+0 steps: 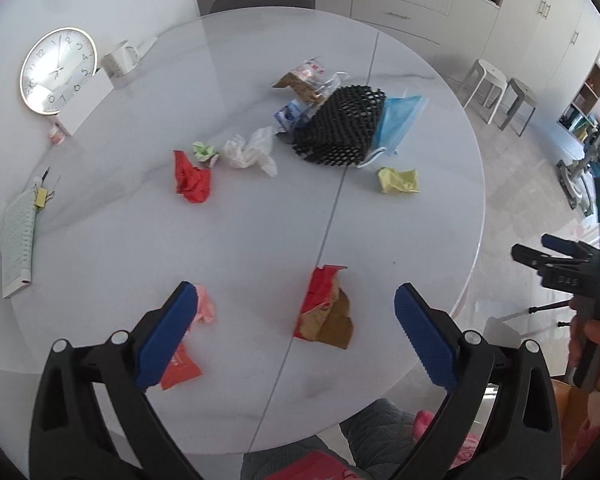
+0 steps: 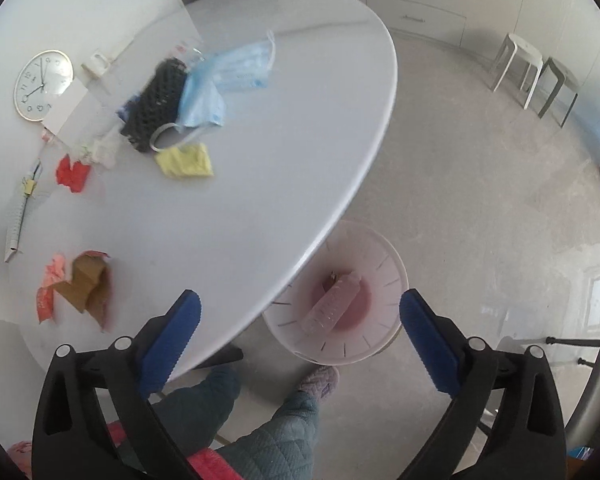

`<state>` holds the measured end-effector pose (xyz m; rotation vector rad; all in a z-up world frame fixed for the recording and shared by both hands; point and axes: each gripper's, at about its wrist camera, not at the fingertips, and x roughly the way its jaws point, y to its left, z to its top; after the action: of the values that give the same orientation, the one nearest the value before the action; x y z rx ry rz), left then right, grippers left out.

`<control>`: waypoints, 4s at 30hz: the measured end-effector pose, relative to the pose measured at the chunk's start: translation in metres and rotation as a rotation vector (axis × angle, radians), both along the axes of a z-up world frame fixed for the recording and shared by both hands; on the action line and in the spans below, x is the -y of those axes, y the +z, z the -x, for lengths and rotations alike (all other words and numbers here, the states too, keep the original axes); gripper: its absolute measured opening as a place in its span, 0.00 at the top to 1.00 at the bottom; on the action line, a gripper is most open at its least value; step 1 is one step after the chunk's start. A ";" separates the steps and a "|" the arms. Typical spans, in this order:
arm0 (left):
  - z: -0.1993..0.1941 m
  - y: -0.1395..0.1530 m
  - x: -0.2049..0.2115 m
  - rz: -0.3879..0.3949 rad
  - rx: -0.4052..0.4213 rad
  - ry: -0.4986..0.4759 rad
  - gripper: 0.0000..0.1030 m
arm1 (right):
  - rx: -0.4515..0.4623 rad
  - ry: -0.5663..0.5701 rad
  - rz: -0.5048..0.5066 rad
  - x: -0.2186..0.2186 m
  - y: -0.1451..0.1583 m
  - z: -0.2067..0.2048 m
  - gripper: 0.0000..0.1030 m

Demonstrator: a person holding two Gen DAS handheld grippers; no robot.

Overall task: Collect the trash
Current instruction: 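Return both tools to the table and grasp the red snack wrapper with the left gripper, then grasp the pink crumpled paper with the right gripper, then carry red wrapper and pink paper to the white bin and release both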

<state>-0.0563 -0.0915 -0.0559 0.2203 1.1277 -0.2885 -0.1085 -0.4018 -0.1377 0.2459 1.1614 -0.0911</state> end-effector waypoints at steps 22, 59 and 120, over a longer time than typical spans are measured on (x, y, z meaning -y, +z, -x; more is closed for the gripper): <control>-0.008 -0.092 -0.167 0.053 -0.179 0.188 0.08 | -0.006 0.374 -0.027 -0.235 0.024 -0.061 0.02; -0.031 -0.083 -0.241 0.065 -0.192 0.241 0.58 | -0.149 0.544 0.026 -0.377 -0.066 -0.122 0.24; 0.052 -0.120 0.283 0.070 -0.404 -0.533 0.57 | -0.094 -0.137 -0.007 0.097 -0.027 0.048 0.70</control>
<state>-0.1079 -0.3740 -0.1755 0.4133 1.4438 -0.8736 -0.1569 -0.4991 -0.1644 0.3300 1.2372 -0.2214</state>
